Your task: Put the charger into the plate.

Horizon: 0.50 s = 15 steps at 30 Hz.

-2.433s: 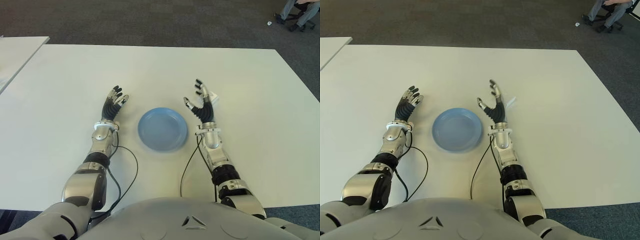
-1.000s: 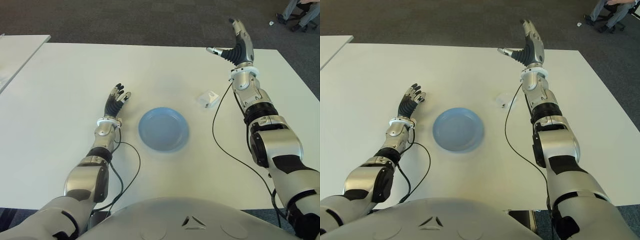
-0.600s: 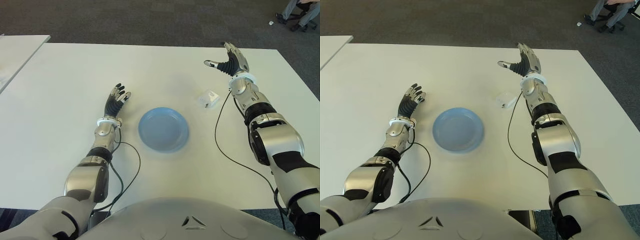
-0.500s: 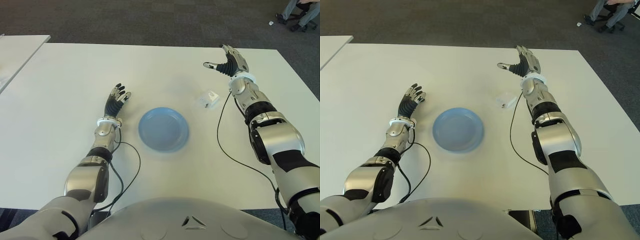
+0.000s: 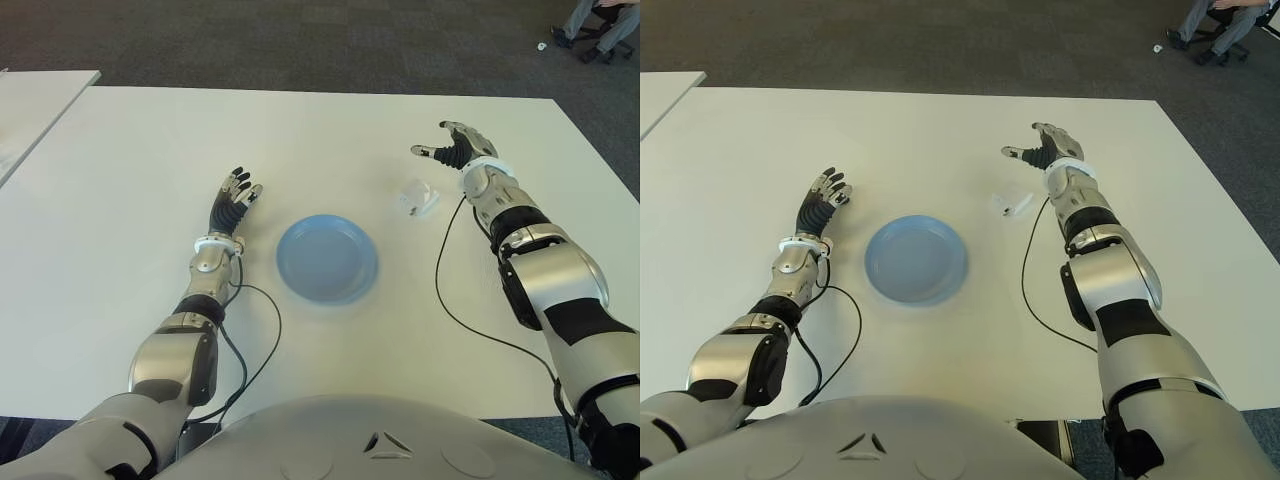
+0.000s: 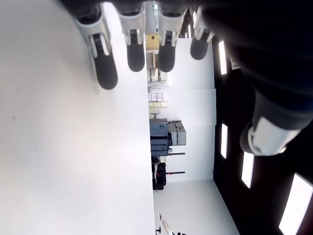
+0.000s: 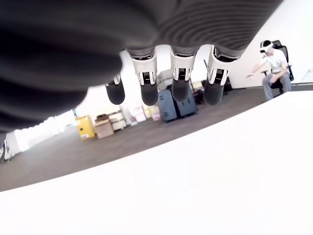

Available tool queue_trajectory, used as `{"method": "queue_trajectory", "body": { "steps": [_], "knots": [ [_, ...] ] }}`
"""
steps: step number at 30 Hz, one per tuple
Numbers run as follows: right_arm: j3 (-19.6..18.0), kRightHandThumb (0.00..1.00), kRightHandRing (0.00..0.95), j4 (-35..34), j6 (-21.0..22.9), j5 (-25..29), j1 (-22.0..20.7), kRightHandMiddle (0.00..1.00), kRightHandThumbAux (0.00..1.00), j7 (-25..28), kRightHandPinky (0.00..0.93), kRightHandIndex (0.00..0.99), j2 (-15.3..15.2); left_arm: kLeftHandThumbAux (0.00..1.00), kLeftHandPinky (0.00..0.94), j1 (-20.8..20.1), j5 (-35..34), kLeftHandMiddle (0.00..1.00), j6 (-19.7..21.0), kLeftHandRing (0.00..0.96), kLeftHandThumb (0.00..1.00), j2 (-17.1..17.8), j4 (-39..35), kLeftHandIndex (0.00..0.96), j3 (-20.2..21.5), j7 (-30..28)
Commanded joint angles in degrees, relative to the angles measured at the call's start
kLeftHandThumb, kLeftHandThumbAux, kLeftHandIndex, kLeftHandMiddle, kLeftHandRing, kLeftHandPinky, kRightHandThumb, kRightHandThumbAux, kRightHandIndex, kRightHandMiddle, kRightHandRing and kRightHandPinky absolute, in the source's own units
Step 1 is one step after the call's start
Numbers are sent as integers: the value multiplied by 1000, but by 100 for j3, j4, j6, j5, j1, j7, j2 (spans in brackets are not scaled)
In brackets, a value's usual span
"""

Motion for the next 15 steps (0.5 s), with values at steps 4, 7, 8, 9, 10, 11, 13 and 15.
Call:
{"method": "queue_trajectory", "body": {
  "steps": [4,7,8,9,10,11,13,15],
  "knots": [
    [133,430,0,23,179,-48,-9,0,250,211,0,0,45,558,109,481,52,123,523,113,0,-203,386,26,-52,-116],
    [159,426,0,16,222,-38,6,0,231,264,0,0,50,559,109,485,41,122,521,112,0,-207,375,24,-45,-131],
    [168,424,0,18,240,-35,21,0,226,271,0,0,58,559,108,488,42,122,516,111,0,-210,370,24,-47,-132],
    [176,420,0,18,253,-32,33,0,219,275,0,0,63,558,105,491,43,120,512,109,0,-213,367,23,-48,-132],
    [180,419,0,25,269,-26,51,0,217,279,0,0,75,558,103,495,48,120,503,108,0,-213,360,23,-54,-130],
    [184,416,0,29,281,-22,62,0,210,282,0,0,82,557,102,498,52,119,497,107,0,-214,356,23,-57,-129],
    [184,412,0,37,302,-6,89,0,205,294,0,0,106,555,102,505,65,119,481,107,0,-213,345,22,-69,-125],
    [175,405,0,41,315,18,128,0,202,307,0,0,134,552,107,516,76,120,466,109,0,-214,323,22,-82,-118]
  ]
}}
